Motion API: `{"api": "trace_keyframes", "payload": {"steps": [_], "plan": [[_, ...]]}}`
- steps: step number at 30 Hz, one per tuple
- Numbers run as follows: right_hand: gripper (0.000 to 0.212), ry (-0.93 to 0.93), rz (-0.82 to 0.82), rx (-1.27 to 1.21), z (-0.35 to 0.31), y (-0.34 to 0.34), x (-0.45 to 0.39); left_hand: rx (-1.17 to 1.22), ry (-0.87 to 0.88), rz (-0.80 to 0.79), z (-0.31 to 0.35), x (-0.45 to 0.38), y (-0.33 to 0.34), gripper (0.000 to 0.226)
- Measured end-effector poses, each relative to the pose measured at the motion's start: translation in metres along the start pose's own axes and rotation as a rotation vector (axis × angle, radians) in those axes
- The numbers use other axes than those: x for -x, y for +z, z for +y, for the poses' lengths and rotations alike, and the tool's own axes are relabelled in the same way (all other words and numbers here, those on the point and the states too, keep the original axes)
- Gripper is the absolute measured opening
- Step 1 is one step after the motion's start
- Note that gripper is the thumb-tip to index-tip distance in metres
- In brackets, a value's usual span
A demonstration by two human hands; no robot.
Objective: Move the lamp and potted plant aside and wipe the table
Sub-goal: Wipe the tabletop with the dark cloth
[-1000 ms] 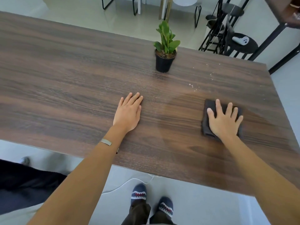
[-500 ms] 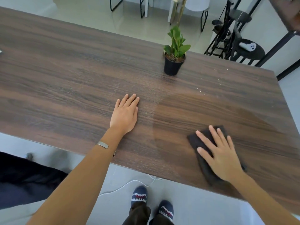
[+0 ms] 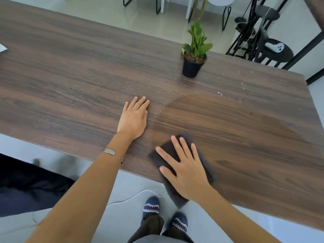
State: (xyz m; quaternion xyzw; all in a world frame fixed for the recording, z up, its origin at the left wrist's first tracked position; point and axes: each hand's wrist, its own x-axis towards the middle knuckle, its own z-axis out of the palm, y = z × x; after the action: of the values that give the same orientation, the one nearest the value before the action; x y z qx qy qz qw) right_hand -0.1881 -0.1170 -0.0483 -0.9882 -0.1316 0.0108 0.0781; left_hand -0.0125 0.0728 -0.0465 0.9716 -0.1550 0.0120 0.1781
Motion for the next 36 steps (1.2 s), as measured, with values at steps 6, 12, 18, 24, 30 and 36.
{"api": "trace_keyframes", "payload": {"steps": [6,12,18,24,30,36], "plan": [[0.061,0.334,-0.043,0.049,0.141,-0.035,0.012,0.004,0.001,-0.01,0.001,-0.001,0.001,0.046],[0.065,0.738,-0.061,-0.073,0.113,-0.039,-0.143,0.012,-0.002,-0.007,0.0,0.0,-0.002,0.046],[0.059,0.154,0.018,-0.006,-0.034,-0.001,-0.059,0.039,0.005,0.025,-0.003,0.001,-0.001,0.045],[0.053,0.078,-0.047,0.037,0.068,-0.019,0.043,0.062,0.011,0.028,-0.002,0.0,0.0,0.044],[0.063,0.809,-0.044,-0.079,0.161,-0.047,-0.077,0.044,0.01,0.011,-0.002,0.0,-0.002,0.045],[0.063,0.321,-0.012,-0.012,0.034,-0.013,-0.064,0.04,-0.022,0.033,-0.004,0.0,0.001,0.044]]}}
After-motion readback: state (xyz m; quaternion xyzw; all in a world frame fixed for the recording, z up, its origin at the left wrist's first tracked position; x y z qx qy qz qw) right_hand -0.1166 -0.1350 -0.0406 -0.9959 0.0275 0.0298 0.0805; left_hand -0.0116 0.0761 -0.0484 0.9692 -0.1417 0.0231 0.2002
